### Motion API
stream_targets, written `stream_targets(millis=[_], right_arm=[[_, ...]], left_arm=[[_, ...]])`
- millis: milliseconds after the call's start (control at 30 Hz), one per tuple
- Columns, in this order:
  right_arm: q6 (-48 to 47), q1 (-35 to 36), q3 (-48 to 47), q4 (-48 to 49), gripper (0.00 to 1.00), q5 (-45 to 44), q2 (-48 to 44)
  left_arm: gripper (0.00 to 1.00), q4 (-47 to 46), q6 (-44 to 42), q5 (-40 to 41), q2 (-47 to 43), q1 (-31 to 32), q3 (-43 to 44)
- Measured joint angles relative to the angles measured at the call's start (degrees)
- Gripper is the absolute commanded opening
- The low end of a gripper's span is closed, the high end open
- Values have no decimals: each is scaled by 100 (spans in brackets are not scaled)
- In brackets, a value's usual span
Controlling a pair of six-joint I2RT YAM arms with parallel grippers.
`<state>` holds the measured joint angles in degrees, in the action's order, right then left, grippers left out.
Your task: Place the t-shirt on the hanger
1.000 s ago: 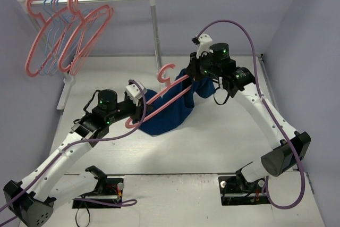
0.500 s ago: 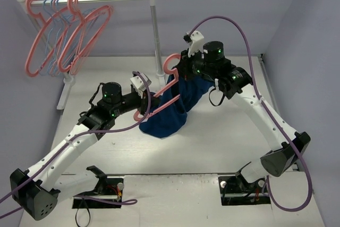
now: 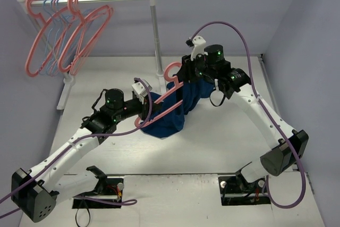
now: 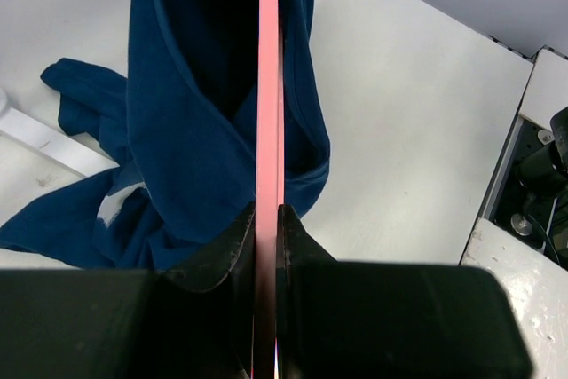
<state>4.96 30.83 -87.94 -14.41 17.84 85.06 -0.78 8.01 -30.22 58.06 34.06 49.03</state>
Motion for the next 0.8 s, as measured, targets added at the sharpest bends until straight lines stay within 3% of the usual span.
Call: stream_targets(millis=[100, 267, 533, 800], right_arm=[[-110, -131, 0, -25, 54, -3, -1], [-381, -360, -179, -271, 62, -14, -2], [-1120, -545, -459, -655, 63, -160, -196], [-2833, -665, -121, -824, 63, -155, -1007]], left_arm=[[0, -212, 72, 7, 6, 0, -160], [0, -649, 208, 3, 165, 2, -301], [0, -1120, 297, 24, 369, 0, -389], [0, -1256, 297, -196, 457, -58, -389]])
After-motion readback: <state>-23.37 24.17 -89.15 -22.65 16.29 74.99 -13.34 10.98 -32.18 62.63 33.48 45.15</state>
